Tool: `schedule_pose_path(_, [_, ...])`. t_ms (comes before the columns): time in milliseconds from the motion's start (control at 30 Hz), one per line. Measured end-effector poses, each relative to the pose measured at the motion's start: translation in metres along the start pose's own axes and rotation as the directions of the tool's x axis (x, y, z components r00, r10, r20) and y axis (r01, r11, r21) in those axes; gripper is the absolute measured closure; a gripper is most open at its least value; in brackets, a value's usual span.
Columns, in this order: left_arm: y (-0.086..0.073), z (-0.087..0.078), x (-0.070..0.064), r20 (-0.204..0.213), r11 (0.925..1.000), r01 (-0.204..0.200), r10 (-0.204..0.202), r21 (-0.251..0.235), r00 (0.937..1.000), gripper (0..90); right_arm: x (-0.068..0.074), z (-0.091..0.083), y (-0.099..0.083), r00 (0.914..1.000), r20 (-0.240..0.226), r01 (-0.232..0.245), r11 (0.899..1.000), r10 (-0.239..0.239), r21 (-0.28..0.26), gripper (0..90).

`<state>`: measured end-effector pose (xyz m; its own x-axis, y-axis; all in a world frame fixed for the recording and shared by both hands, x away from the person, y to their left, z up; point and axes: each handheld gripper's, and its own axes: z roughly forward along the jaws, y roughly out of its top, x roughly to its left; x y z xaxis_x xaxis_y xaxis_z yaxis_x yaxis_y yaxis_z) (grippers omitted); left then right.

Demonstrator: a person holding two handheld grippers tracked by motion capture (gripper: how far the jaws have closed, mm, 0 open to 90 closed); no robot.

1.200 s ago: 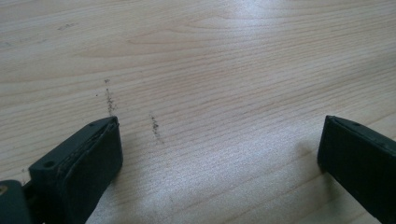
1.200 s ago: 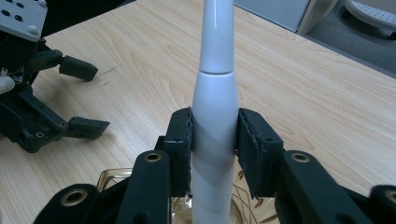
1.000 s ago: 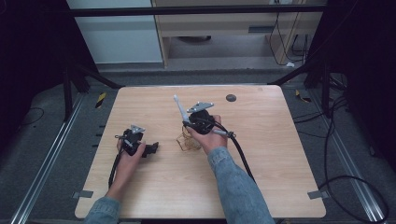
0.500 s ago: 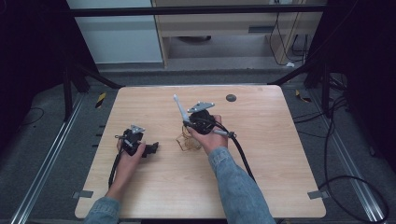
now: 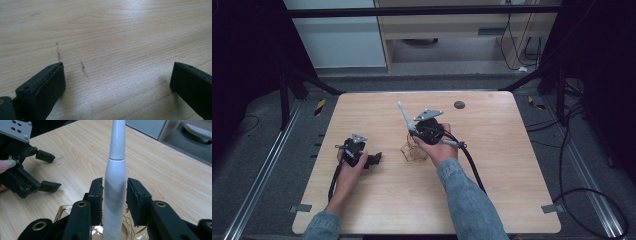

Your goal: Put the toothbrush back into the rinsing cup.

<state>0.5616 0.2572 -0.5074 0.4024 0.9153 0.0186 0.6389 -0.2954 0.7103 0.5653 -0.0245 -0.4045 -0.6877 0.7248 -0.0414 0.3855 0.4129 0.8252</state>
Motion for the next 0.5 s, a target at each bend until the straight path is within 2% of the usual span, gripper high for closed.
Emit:
schedule_pose_path(367, [0.0, 0.0, 0.0, 0.0, 1.0, 0.0, 0.0, 0.0, 1.0, 0.0, -0.0003, -0.0065, 0.0008, 1.0, 0.001, 0.003, 1.0, -0.003, -0.011, 65.4])
schedule_pose_path(500, [0.0, 0.0, 0.0, 0.0, 1.0, 0.0, 0.0, 0.0, 1.0, 0.0, -0.0011, -0.0087, 0.0007, 1.0, 0.004, -0.001, 1.0, 0.001, -0.015, 62.6])
